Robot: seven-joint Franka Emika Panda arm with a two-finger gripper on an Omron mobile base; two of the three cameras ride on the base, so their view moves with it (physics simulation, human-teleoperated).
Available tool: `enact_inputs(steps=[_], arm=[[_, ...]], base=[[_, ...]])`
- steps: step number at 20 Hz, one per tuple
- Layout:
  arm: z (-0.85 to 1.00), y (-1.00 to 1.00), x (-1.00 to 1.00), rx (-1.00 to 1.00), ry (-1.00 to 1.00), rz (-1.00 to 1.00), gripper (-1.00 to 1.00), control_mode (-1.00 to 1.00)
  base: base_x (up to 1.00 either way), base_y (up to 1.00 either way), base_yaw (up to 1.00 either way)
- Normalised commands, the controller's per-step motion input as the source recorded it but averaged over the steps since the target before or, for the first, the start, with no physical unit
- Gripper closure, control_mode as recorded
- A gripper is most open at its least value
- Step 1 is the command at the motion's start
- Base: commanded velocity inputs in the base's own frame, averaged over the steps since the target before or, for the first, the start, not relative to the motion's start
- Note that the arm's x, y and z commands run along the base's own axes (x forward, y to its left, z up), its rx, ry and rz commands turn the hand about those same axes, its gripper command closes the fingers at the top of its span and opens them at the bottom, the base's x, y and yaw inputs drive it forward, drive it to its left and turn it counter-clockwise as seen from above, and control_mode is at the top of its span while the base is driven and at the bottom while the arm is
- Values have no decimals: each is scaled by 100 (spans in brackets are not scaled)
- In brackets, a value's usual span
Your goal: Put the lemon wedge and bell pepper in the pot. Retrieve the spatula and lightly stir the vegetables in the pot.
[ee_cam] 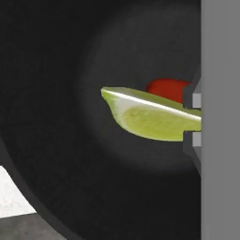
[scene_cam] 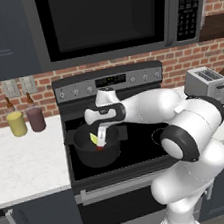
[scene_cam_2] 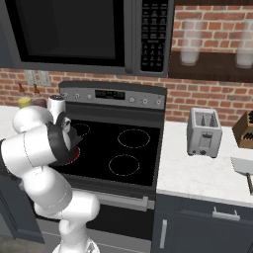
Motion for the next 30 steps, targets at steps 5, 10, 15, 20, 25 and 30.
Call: enact_inputs(steps=[5,10,15,20,25,30], arm=[[-5,0,1,0,0,-1,100,-100],[-8,0,3,0,0,-1,-100,-100],[0,2,5,0,1,0,-100,-100],[0,0,1,2,0,0,-100,-100],[19,0,-4,5,-10,-7,-100,-100],[63,-21,-30,7,-9,-17,-100,-100]], base=[[0,0,0],[0,0,0],[0,0,0],[0,0,0],[0,0,0],[0,0,0]])
